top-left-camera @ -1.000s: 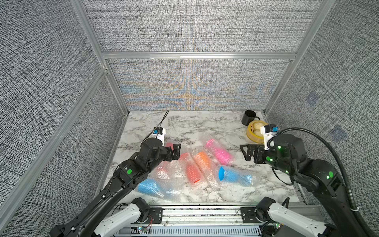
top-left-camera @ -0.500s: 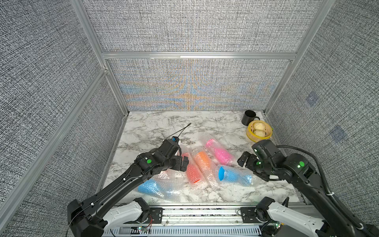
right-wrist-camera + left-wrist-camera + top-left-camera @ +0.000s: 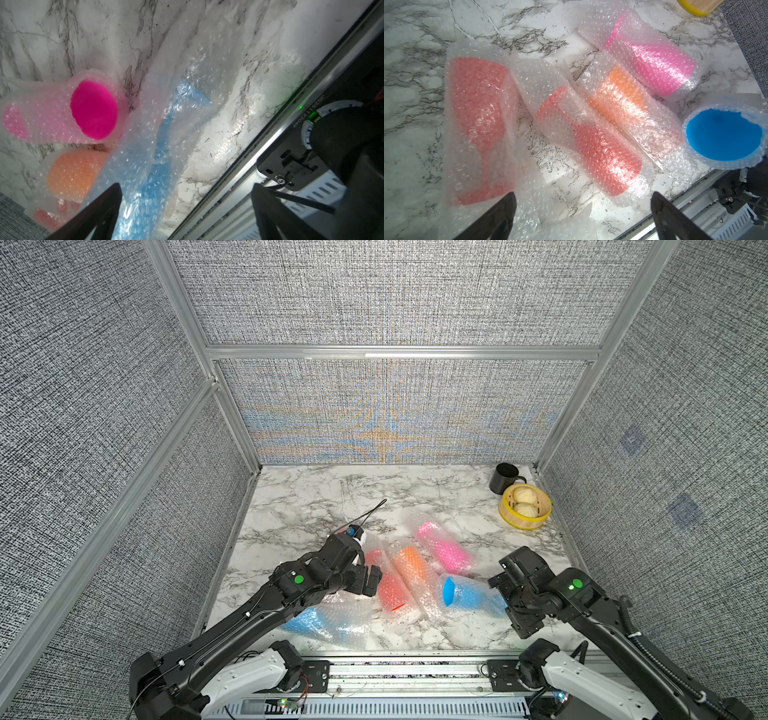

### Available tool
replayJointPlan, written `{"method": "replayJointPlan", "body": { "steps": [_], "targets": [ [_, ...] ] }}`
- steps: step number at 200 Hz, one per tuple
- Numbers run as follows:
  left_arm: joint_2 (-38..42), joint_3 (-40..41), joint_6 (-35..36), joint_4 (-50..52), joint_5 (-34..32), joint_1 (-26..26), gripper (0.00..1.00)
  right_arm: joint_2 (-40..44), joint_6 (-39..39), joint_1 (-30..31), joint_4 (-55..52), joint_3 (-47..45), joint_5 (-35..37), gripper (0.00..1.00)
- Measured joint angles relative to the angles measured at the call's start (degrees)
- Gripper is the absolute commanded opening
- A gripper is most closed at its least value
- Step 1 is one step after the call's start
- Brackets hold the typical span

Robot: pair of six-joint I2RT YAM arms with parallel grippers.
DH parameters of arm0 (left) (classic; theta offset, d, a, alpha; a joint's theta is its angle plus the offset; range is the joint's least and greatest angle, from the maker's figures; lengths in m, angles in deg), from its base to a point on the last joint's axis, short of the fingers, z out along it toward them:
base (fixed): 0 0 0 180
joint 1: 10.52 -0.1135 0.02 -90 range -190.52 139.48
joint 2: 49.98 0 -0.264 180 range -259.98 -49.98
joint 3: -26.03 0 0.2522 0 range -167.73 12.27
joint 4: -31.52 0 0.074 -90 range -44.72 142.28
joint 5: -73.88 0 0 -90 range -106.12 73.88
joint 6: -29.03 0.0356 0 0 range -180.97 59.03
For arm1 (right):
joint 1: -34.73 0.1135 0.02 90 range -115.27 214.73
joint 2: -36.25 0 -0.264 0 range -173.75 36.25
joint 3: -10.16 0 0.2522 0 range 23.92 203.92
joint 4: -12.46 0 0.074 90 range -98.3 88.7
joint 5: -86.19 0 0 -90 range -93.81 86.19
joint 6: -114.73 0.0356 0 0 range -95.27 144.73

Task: Unpack wine glasses from bubble wrap
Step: Move the bubble wrap to the center of the board.

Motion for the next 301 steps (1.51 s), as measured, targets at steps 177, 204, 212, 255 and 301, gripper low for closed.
{"method": "replayJointPlan", "body": {
  "steps": [177,204,212,255,301],
  "targets": [
    [-4.79,-4.92,1.99,0.02,2.82,0.94,0.99,-14.03,11.32,-3.26,32.22,-16.81,-7.54,0.95],
    [-5.01,-4.35,1.84,0.17,1.97,1.01,0.99,-17.07,10.99,-2.97,34.93,-16.98,-7.69,0.82],
    [-5.14,-4.09,1.77,0.2,1.84,1.01,0.99,-18.14,11.02,-2.93,35.47,-17.0,-8.33,0.79],
    [-9.38,-4.94,1.9,0.59,2.12,2.8,0.98,-20.09,10.03,-3.28,39.01,-16.92,-9.16,0.72],
    [-13.84,-6.56,4.39,1.31,3.34,7.1,0.98,-21.29,4.74,-7.65,42.73,-15.23,-4.96,0.69]
  ]
}}
